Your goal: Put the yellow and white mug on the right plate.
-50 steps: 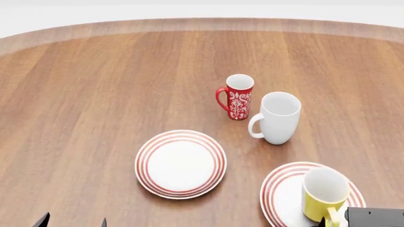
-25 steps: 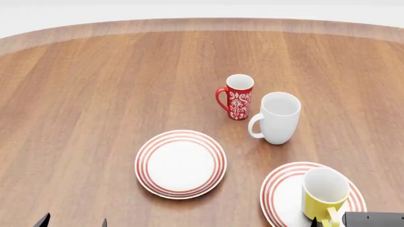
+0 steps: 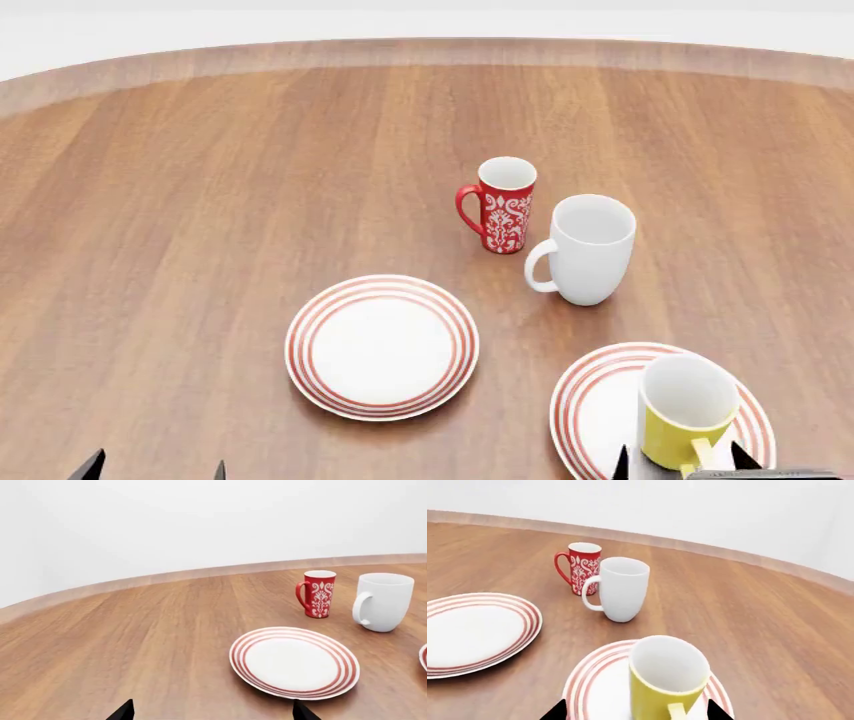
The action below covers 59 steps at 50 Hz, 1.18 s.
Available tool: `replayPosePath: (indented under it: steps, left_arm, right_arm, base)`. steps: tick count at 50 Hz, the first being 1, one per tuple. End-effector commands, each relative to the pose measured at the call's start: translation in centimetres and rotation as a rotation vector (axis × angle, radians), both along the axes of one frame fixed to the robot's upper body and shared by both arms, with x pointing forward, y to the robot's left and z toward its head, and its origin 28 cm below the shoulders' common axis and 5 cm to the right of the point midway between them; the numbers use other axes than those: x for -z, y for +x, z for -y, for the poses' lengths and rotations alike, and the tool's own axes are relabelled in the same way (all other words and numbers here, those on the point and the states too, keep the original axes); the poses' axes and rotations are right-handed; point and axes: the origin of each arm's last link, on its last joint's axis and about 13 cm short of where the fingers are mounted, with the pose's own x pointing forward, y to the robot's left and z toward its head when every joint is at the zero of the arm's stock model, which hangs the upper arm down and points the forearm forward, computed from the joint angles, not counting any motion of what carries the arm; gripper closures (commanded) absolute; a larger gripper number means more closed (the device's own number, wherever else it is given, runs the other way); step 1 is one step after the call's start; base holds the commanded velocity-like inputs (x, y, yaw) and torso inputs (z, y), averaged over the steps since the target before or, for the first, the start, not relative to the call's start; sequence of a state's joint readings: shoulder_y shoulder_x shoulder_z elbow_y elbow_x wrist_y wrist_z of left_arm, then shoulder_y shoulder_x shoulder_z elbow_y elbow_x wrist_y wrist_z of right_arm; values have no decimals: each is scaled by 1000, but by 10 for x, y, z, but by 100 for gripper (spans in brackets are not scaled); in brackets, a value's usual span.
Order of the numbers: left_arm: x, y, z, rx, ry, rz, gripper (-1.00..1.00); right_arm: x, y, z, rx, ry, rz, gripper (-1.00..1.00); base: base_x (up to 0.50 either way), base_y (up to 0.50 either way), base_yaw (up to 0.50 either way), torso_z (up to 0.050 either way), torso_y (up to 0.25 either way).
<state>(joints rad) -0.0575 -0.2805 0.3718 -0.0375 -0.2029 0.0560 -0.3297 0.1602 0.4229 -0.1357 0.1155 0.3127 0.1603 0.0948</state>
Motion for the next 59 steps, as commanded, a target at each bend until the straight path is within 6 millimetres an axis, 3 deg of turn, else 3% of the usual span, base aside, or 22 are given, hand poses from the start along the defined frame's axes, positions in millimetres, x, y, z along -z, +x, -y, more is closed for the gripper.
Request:
replayPosePath:
  steps: [1,16,39,46,59]
  left_arm:
    - [-1,0,-1,-2,-3,3,-100]
    - [-2,-1,-1,-6,-5,4,-100]
    - [-3,-1,-1,-7,-8,13,-100]
    - [-24,-8,-5,-9,-15,73,-100]
    - [-36,-10,-14,-55,-9,122,-100]
  right_arm:
    - [-5,-17,-18,-27,-17,70,-100]
    - [-13,-40,-30,-69,-83,121,-100]
    - [-54,-79,-42,-139,-168,299,-100]
    - [-68,-93,-43,-140,-201,352,-100]
    - [-84,-111,-34,-95,-245,416,-100]
  base:
    - [0,0,0,0,0]
    - [0,0,0,0,0]
    - [0,0,0,0,0]
    - [0,0,0,0,0]
    - [0,0,0,0,0]
